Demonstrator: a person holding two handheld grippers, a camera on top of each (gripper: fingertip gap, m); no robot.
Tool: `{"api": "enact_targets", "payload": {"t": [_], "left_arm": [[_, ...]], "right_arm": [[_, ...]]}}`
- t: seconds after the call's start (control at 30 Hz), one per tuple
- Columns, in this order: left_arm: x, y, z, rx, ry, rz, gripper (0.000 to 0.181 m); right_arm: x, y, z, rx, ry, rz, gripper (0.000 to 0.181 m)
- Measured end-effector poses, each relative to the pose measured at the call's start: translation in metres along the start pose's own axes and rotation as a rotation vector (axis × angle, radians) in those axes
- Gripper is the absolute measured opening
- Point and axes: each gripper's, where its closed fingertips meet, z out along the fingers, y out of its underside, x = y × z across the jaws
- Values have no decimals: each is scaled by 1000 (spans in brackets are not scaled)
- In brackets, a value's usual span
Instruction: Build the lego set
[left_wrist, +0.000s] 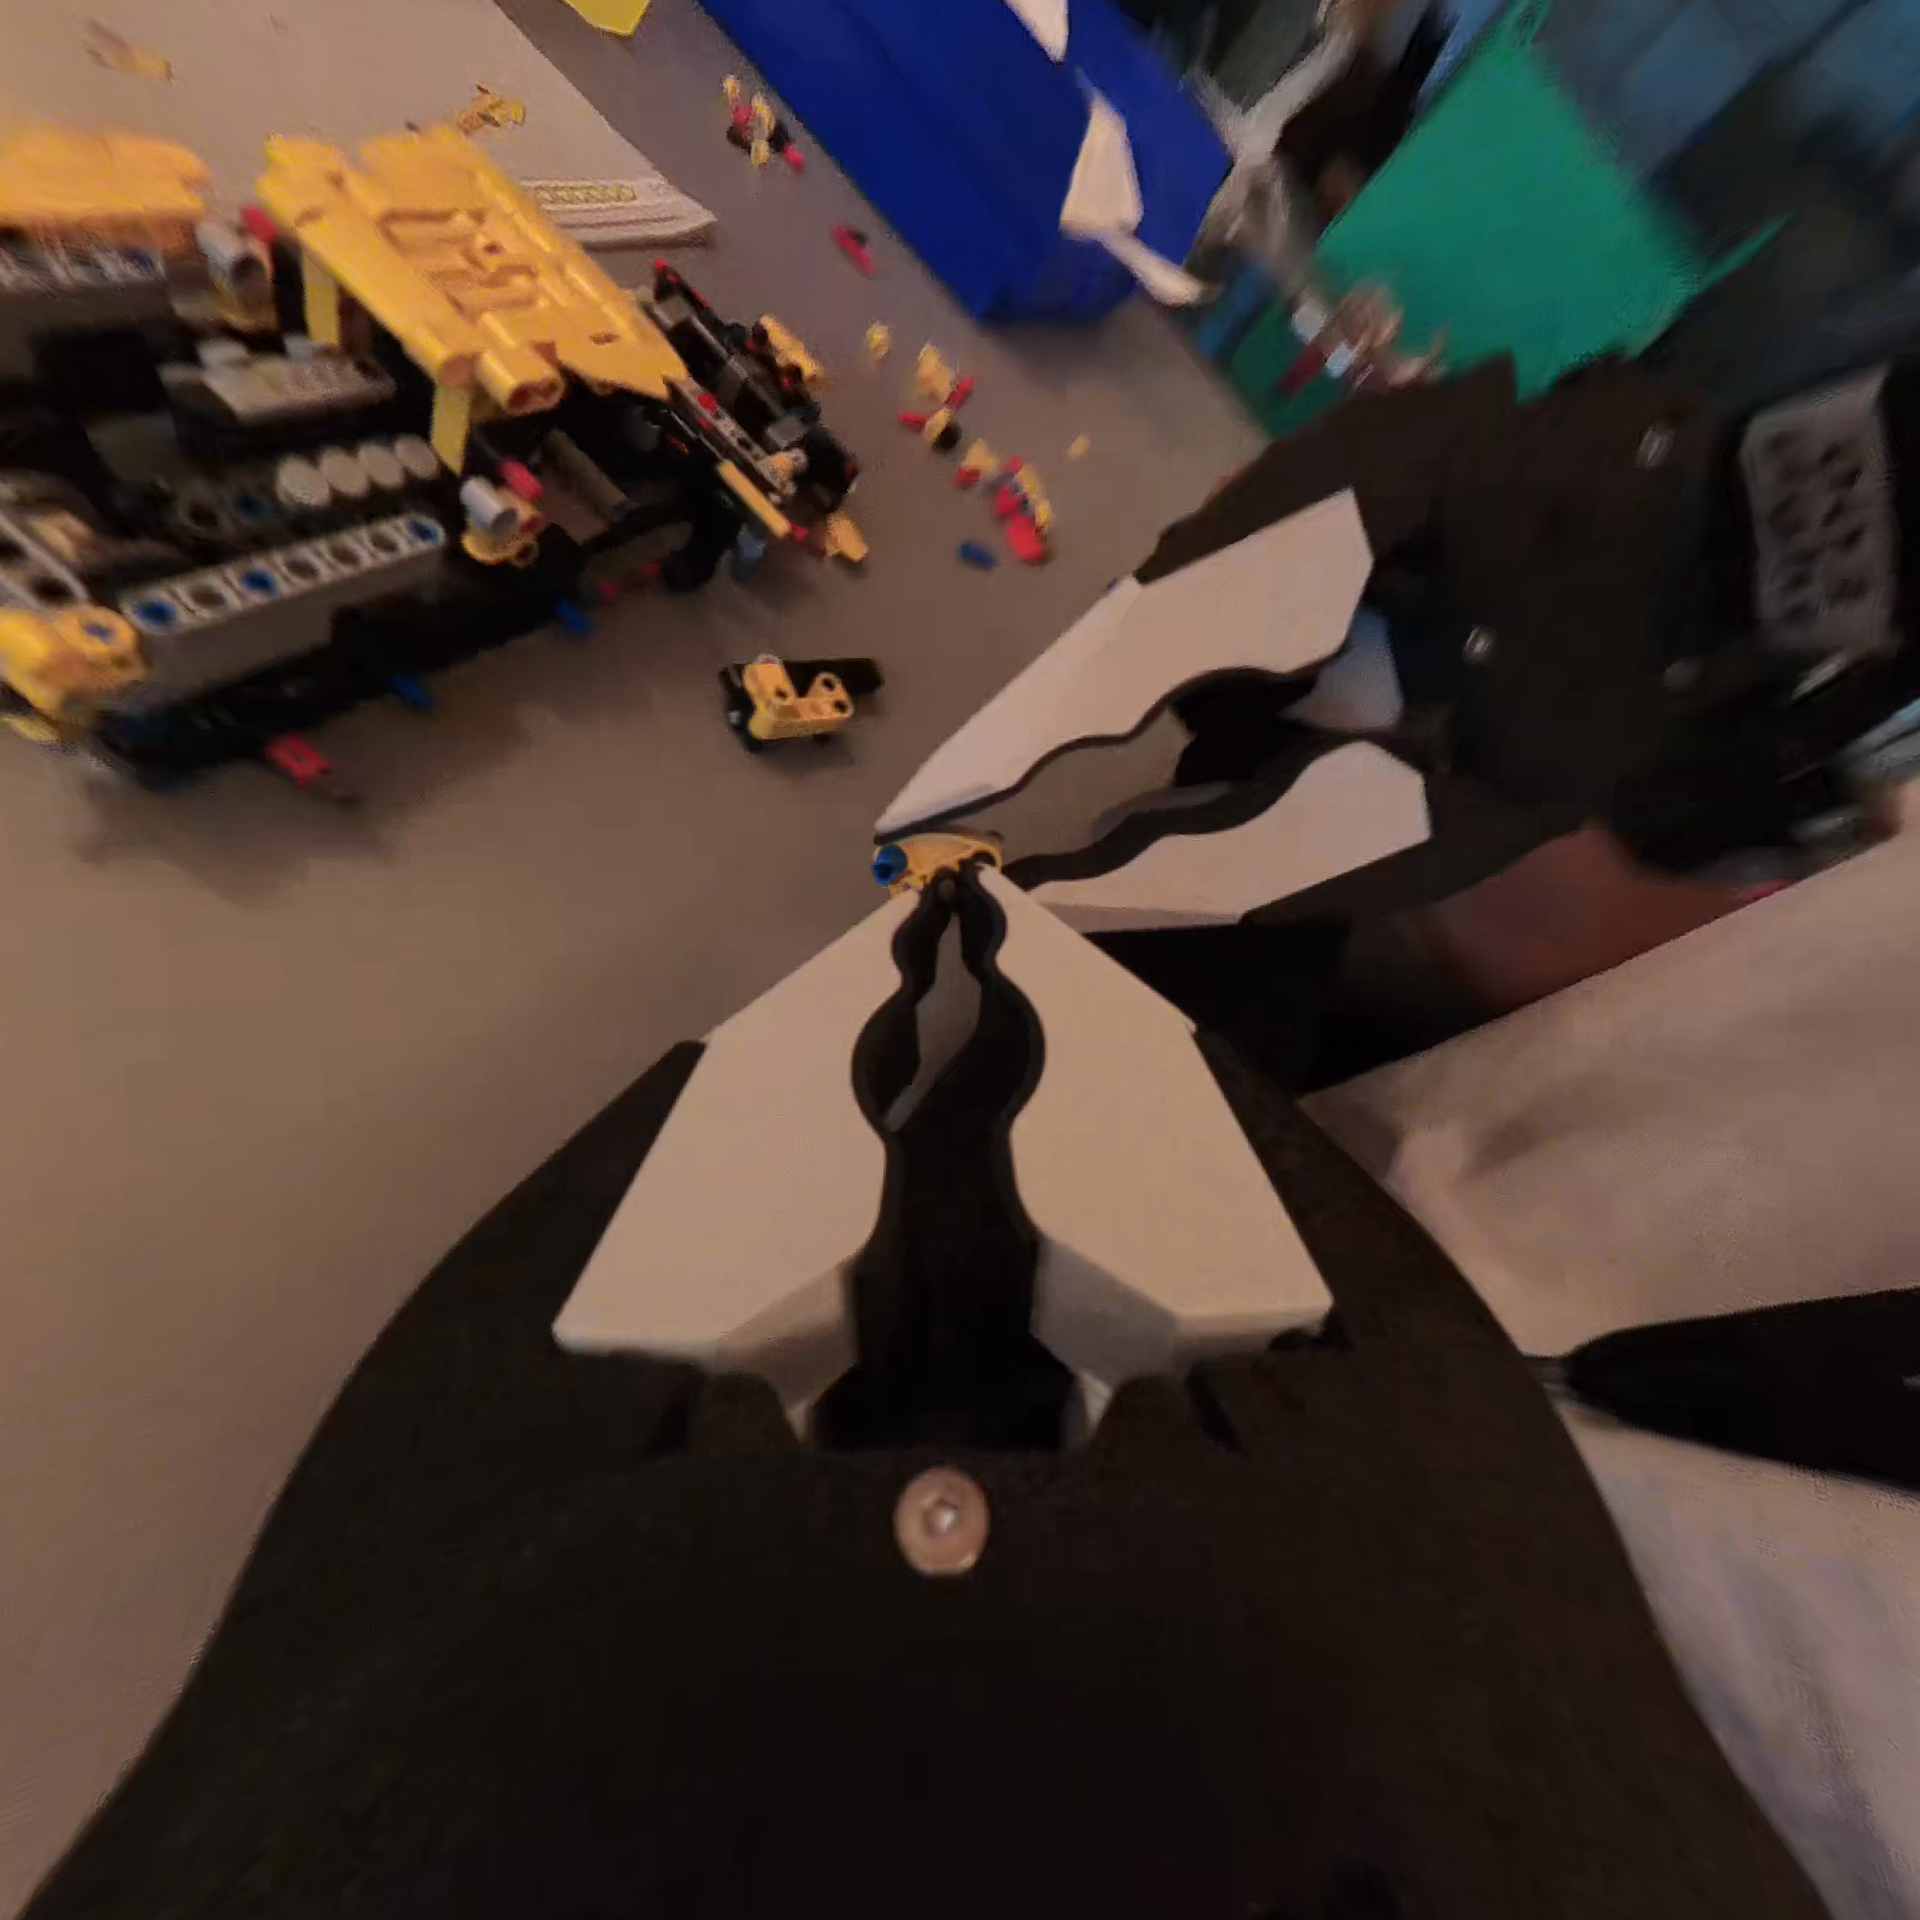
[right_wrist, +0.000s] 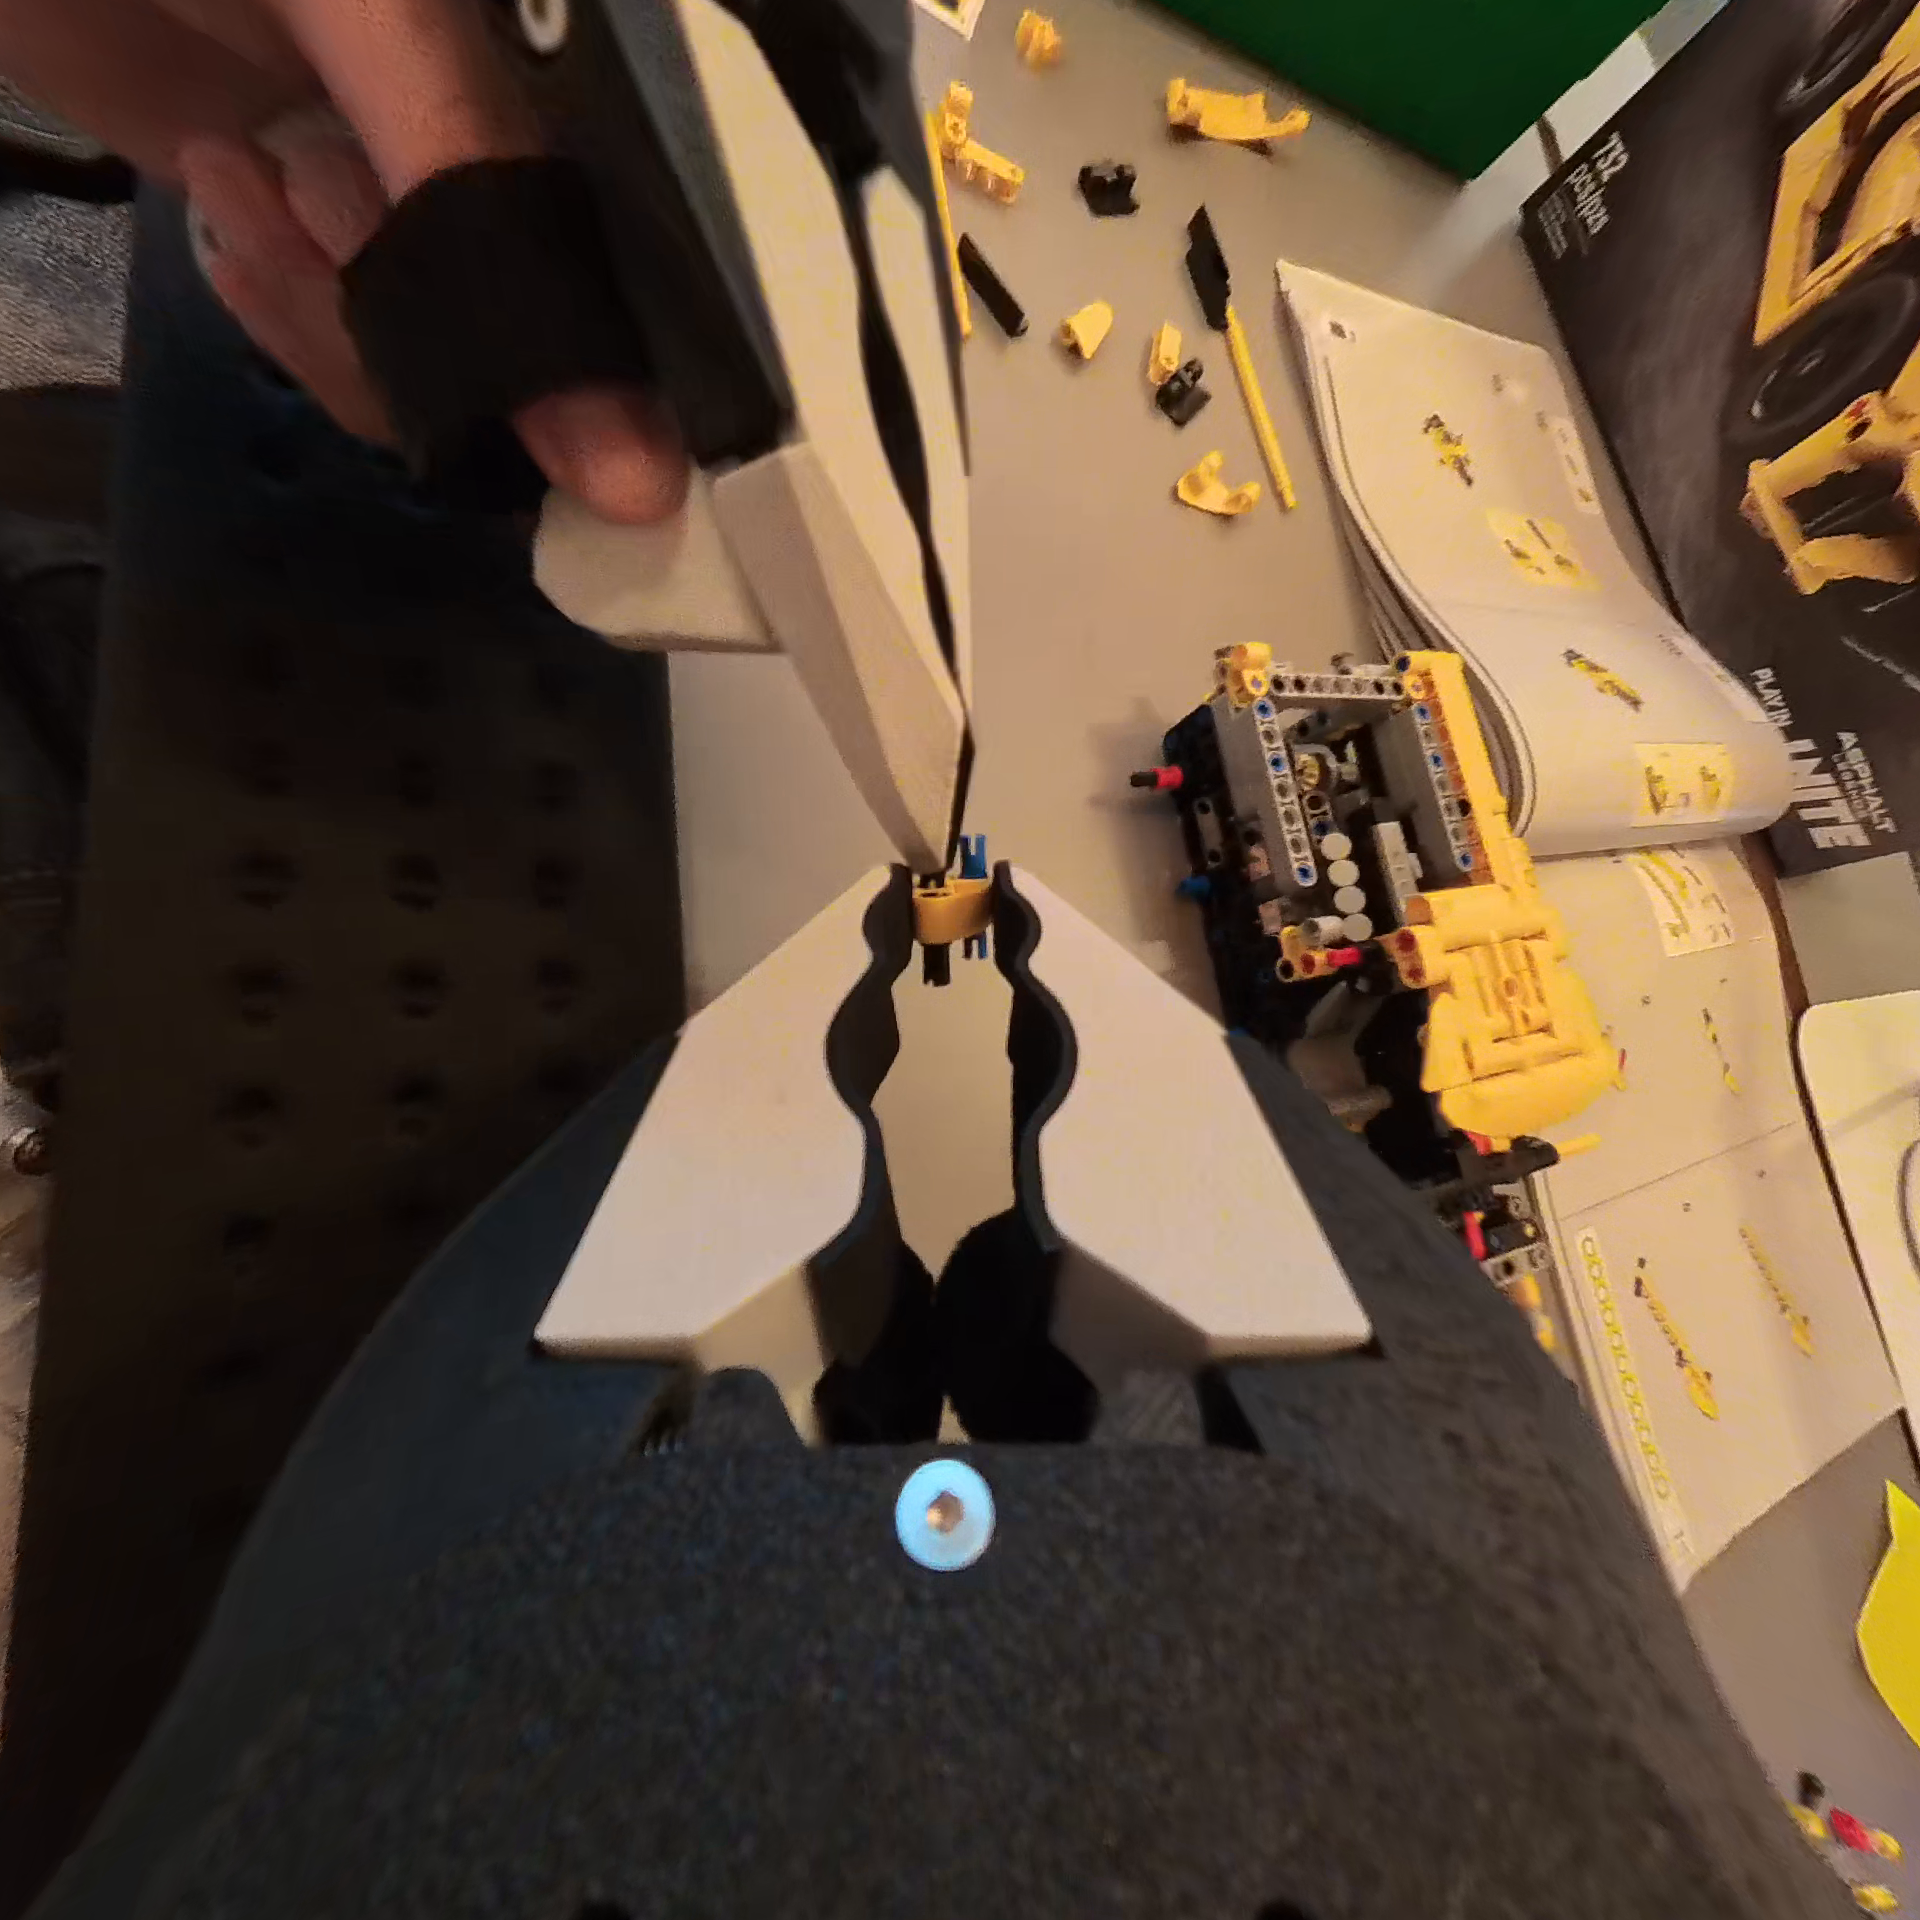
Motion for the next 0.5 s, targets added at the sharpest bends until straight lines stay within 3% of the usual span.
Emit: {"api": "enact_targets", "payload": {"t": [0.07,0.2,0.3,0.5], "left_arm": [[-2,4,0,-62,-71,108,4],[-28,26,-1,-180,-159,139,4],[-28,23,-5,-147,-78,45,4],[-38,-3,-11,-47,-92,309,4]], "right_arm": [[-3,1,3,8,-26,20,15],[-10,-1,4,28,-97,38,15],[-12,30,10,-166,-190,70,15],[-8,88,-7,-535,-352,175,14]]}}
